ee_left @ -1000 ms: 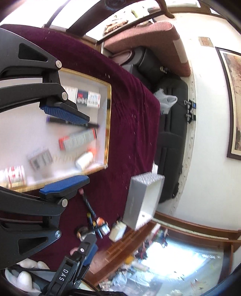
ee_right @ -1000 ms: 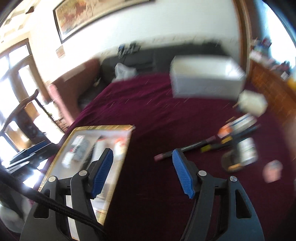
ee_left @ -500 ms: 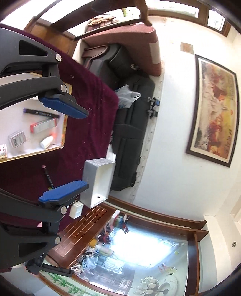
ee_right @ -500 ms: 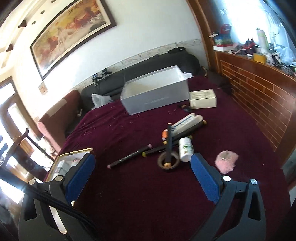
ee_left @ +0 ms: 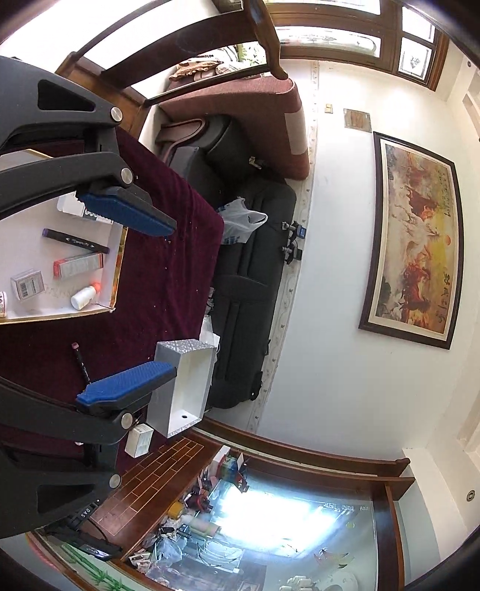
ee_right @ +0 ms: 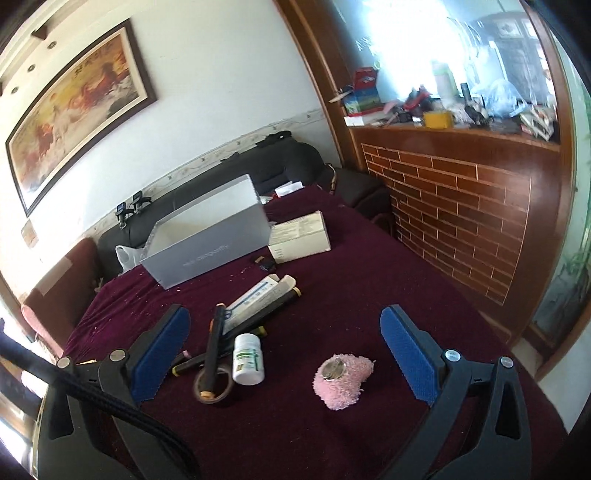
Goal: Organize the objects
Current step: 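Move both open tools back toward the items on the cloth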
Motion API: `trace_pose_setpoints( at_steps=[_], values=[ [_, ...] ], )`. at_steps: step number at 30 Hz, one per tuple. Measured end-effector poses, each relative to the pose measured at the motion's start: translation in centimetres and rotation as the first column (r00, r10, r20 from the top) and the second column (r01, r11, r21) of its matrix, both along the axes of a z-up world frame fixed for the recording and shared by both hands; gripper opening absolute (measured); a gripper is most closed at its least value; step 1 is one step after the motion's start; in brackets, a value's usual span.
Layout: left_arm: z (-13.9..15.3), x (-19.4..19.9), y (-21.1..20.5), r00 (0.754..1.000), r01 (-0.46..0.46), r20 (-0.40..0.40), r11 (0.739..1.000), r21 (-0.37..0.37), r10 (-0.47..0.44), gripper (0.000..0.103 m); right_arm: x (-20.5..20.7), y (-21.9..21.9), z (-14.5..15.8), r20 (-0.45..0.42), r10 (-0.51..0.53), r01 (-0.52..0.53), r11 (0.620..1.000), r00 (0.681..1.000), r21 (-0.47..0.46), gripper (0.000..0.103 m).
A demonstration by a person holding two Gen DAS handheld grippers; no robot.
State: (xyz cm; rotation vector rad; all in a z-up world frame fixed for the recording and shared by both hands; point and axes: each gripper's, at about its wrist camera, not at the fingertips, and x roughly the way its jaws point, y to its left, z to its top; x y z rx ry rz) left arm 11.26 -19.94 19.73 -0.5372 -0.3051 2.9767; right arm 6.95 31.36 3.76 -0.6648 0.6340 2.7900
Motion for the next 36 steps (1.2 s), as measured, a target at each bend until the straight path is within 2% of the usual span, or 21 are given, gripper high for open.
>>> trace_pose_setpoints(
  at_steps=[6, 12, 16, 20, 25, 31, 36],
  values=[
    [-0.4, -0.2, 1.6, 1.000, -0.011, 0.002, 1.000, 0.001, 0.011, 0.065, 0.5, 2.1, -2.4, -0.003, -0.036, 0.036, 0.997, 0.999, -0.062, 0.103],
    [-1.4, -1.8, 3.0, 0.999, 0.015, 0.037, 1.000, 0.016, -0.016, 0.065, 1.1, 3.3, -2.8, -0.009, -0.059, 0.058, 0.994, 0.998, -0.097, 0.103],
    [-3.7, -4.2, 5.6, 0.988, 0.078, 0.131, 0.997, 0.014, -0.080, 0.069, 1.1, 3.2, -2.8, -0.010, -0.062, 0.061, 0.995, 0.998, -0.082, 0.103],
    [-7.6, -7.8, 10.7, 0.951, 0.177, 0.268, 0.983, -0.057, -0.156, 0.069, 0.8, 3.2, -3.1, 0.010, -0.068, 0.068, 0.995, 0.998, -0.072, 0.103],
    [-12.2, -12.1, 17.7, 0.896, 0.322, 0.369, 0.933, -0.162, -0.245, 0.069, 0.6, 3.9, -3.7, 0.036, -0.075, 0.078, 0.992, 0.997, -0.099, 0.103],
    [-17.4, -17.6, 23.2, 0.864, 0.395, 0.456, 0.848, -0.353, -0.212, 0.069, 0.2, 4.1, -4.0, 0.057, -0.064, 0.070, 0.992, 0.996, -0.104, 0.103],
    [-20.3, -19.0, 24.5, 0.821, 0.470, 0.521, 0.796, -0.382, -0.234, 0.069, 0.0, 3.9, -4.2, 0.072, -0.056, 0.063, 0.993, 0.996, -0.098, 0.103]
  ],
)
